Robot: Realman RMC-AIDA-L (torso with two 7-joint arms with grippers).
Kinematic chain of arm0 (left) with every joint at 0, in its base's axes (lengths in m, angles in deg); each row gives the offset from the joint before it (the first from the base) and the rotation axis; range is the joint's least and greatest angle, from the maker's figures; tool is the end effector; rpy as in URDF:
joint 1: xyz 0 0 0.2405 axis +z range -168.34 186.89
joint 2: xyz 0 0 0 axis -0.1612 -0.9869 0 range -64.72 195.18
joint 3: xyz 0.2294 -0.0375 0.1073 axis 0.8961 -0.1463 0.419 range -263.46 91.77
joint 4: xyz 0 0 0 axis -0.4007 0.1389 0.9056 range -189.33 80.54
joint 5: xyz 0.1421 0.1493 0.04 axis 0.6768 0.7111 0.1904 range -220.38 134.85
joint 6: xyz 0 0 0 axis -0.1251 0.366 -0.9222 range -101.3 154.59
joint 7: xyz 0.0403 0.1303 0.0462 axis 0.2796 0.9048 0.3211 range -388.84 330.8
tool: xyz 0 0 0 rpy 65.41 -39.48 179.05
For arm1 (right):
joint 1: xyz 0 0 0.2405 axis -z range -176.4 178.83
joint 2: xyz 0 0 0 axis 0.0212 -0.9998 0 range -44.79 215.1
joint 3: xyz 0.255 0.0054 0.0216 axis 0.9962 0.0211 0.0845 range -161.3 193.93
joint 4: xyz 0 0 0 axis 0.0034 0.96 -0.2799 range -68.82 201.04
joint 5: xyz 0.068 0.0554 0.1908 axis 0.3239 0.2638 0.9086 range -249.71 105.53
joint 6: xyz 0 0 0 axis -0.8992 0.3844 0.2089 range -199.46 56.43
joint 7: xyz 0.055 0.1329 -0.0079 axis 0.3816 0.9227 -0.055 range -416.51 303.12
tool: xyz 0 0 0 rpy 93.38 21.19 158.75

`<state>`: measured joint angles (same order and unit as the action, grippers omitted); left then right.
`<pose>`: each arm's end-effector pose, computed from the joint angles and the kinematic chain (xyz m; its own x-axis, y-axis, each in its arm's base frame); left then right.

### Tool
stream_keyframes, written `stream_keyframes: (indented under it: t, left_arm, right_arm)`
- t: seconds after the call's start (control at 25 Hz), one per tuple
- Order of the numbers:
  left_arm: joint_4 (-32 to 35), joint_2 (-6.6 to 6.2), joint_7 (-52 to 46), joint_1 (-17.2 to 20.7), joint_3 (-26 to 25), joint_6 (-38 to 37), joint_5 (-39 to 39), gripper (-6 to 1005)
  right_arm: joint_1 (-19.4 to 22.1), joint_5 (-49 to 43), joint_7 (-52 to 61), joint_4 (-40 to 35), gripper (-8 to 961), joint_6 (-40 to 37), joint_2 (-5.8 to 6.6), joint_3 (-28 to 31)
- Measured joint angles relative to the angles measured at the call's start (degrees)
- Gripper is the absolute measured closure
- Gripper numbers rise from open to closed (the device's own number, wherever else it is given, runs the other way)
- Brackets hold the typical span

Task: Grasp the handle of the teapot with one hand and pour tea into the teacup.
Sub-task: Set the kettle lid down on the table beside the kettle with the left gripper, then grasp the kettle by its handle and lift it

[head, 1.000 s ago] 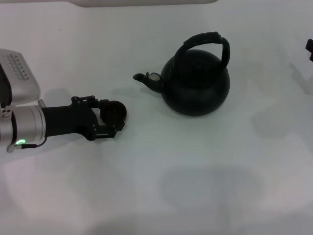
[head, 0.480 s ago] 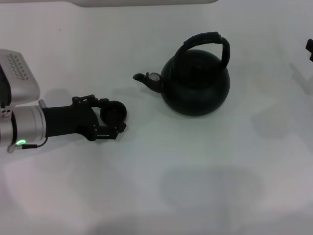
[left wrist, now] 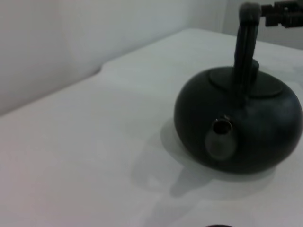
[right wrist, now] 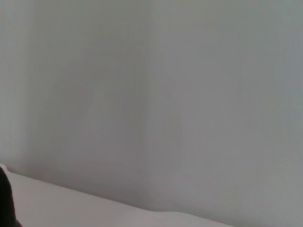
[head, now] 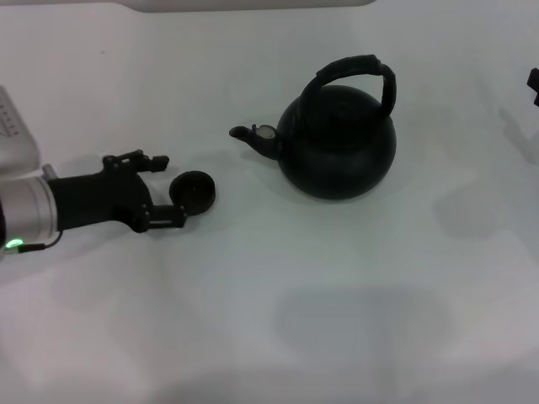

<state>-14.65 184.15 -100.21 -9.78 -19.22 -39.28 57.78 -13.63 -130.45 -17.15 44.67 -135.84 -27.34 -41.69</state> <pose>-0.3063 0.3090 -0.0413 0.8931 0.3126 0.3235 0.4201 -0.8366 -0.3515 0.3796 0.3042 0.0483 0.7984 -0.1242 -0.5892 -0.5827 -0.4060 -0.7040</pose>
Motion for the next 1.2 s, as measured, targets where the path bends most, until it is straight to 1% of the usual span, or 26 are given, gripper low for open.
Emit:
stream_keyframes:
  t: [0.16, 0.36, 0.48, 0.64, 0.76, 0.92, 0.96, 1.0, 1.04, 1.12, 1.2]
  left_arm:
    - [2.2, 0.0, 1.3, 1.6, 0.0, -0.7, -2.1, 114]
    - [3.5, 0.0, 2.4, 2.5, 0.0, -2.0, -3.8, 114]
    - [3.7, -0.04, 3.1, 2.7, 0.0, -3.5, -5.7, 113]
    - [5.8, -0.18, 4.5, 4.6, -0.4, -6.4, -8.7, 113]
    - [9.9, -0.14, 4.9, 7.7, -0.5, -8.2, -11.9, 113]
    - [15.6, -0.24, 6.7, 14.6, -0.9, -8.9, -20.4, 114]
    - [16.5, -0.29, 7.5, 16.5, -1.6, -9.2, -22.5, 114]
    - [17.2, -0.31, 8.3, 18.1, -2.6, -9.9, -24.6, 114]
    - [17.3, -0.31, 8.7, 19.2, -3.9, -10.8, -25.7, 114]
    - [17.1, -0.28, 9.2, 21.8, -7.6, -13.5, -27.9, 114]
    - [16.3, -0.27, 9.2, 22.9, -10.2, -15.1, -28.2, 114]
  right_arm:
    - [0.0, 0.0, 0.0, 0.0, 319, 0.0, 0.0, 0.0]
    - [0.0, 0.0, 0.0, 0.0, 319, -0.5, 0.0, 0.0]
    - [0.0, 0.0, 0.0, 0.0, 319, -0.6, 0.0, 0.0]
    - [0.0, 0.0, 0.0, 0.0, 319, -0.7, 0.0, 0.0]
    - [0.0, 0.0, 0.1, -0.4, 319, -1.2, 0.0, 0.0]
    - [0.9, -0.4, 0.7, -1.7, 319, -3.5, 0.09, -0.3]
    - [1.5, -1.0, 1.8, -2.6, 319, -5.5, 0.36, -0.5]
    - [1.5, -1.0, 1.8, -2.6, 319, -5.5, 0.36, -0.5]
    - [1.8, -1.8, 3.1, -3.1, 320, -6.6, 0.72, -0.6]
    - [1.9, -5.6, 7.6, -4.1, 320, -9.2, 1.84, -0.7]
    - [1.6, -10.8, 13.5, -5.3, 320, -13.2, 2.92, -0.7]
